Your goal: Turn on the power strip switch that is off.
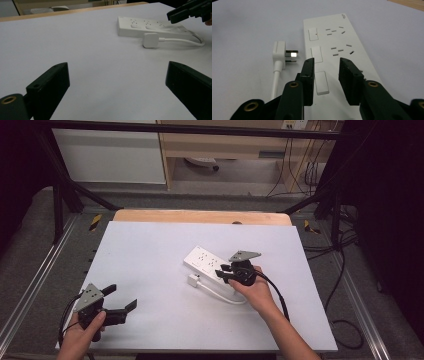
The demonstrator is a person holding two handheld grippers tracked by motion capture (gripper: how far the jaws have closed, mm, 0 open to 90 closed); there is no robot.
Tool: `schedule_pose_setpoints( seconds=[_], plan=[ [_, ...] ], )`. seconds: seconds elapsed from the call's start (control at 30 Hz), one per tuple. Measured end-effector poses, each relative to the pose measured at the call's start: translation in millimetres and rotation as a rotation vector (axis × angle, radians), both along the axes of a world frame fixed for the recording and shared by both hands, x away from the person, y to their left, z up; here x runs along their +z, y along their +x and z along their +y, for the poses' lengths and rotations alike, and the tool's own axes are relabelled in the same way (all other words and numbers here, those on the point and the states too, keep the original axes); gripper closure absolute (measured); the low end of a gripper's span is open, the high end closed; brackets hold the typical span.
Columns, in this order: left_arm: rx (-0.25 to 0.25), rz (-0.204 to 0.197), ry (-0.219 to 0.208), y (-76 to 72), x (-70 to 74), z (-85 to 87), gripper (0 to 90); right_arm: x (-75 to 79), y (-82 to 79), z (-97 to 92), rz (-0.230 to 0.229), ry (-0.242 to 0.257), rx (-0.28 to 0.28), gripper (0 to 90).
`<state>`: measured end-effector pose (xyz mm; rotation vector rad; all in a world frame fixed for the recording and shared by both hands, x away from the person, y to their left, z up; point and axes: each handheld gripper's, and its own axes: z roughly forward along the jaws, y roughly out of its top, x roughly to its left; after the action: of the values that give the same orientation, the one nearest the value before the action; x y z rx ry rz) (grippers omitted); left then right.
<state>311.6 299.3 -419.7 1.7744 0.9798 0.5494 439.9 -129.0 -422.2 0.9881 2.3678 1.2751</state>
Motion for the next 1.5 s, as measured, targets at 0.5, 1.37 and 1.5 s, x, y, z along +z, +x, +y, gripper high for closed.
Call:
schedule_pose_setpoints(
  seconds=[0.5, 1.37, 1.5],
  plan=[
    [-0.002, 0.002, 0.004, 0.1, -0.3, 0.1, 5.5, -9.0, -1.1, 6.6, -0.012, 0.003, 0.001, 81.5],
    [-0.002, 0.002, 0.007, 0.2, -0.4, 0.2, 5.7, -19.5, -7.6, 1.7, -0.034, 0.016, -0.012, 90.0],
    [-0.004, 0.001, 0.01, 0.3, -0.3, 0.1, 5.7, -21.9, -9.5, -2.1, -0.039, 0.034, -0.017, 90.0]
  ],
)
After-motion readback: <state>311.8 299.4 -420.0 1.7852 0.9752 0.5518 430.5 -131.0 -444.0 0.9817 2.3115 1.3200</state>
